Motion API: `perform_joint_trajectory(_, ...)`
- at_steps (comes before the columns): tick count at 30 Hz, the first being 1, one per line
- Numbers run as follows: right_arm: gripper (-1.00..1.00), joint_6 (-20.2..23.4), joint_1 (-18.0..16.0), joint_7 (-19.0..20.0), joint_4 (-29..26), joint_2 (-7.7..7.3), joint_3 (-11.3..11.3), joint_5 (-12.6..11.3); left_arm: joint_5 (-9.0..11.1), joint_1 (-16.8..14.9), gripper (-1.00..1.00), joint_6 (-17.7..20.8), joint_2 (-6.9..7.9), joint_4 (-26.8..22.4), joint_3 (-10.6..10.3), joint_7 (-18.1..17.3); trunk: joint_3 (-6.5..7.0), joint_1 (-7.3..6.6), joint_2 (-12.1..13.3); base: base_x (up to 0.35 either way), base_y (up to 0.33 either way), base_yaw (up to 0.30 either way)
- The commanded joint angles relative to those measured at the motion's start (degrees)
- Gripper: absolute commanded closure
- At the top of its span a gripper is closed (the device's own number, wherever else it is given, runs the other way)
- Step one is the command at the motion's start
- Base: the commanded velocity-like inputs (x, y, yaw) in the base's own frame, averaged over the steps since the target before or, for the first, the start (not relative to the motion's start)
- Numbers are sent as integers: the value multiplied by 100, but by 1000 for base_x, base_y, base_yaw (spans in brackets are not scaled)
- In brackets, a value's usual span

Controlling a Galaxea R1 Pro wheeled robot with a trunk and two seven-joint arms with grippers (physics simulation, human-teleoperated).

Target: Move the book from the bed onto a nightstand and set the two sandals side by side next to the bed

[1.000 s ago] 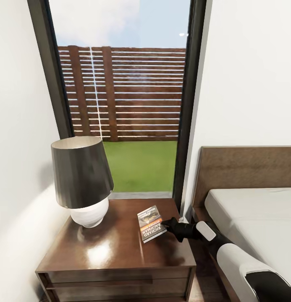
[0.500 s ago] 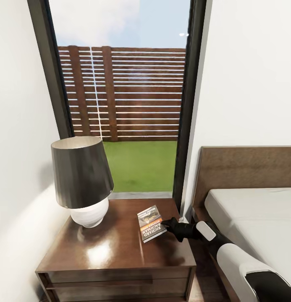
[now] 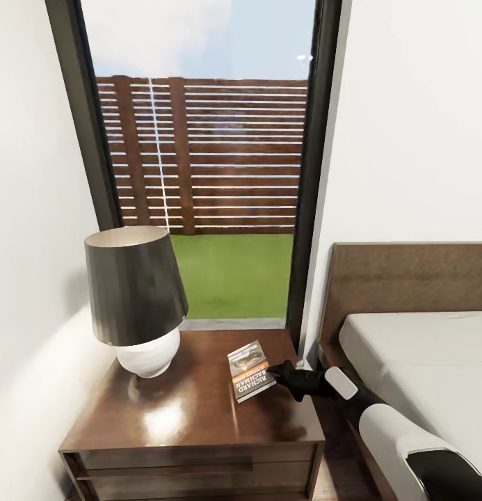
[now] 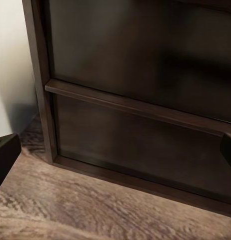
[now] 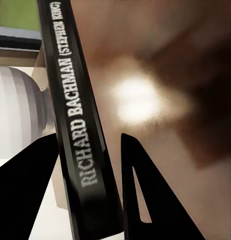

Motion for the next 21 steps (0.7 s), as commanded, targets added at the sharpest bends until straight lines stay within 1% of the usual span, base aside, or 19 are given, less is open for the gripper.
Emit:
perform_joint_trajectory(1, 100, 0, -2, 33, 0, -6, 46, -1, 49, -4, -100, -5, 1, 6, 11, -60, -6, -1, -2, 0, 0, 0)
perform_joint_trajectory(13, 100, -2, 0, 33, 0, -6, 48, -2, 49, -4, -100, -4, 1, 6, 11, -59, -6, -1, -2, 0, 0, 0)
perform_joint_trajectory(20, 100, -1, -3, 33, 0, -6, 47, -1, 49, -4, -100, -4, 1, 6, 11, -54, -161, 17, -12, 0, 0, 0)
perform_joint_trajectory(21, 100, -1, -1, 33, 0, -6, 47, -1, 49, -4, -100, -4, 1, 6, 11, -56, -161, 17, -12, 0, 0, 0)
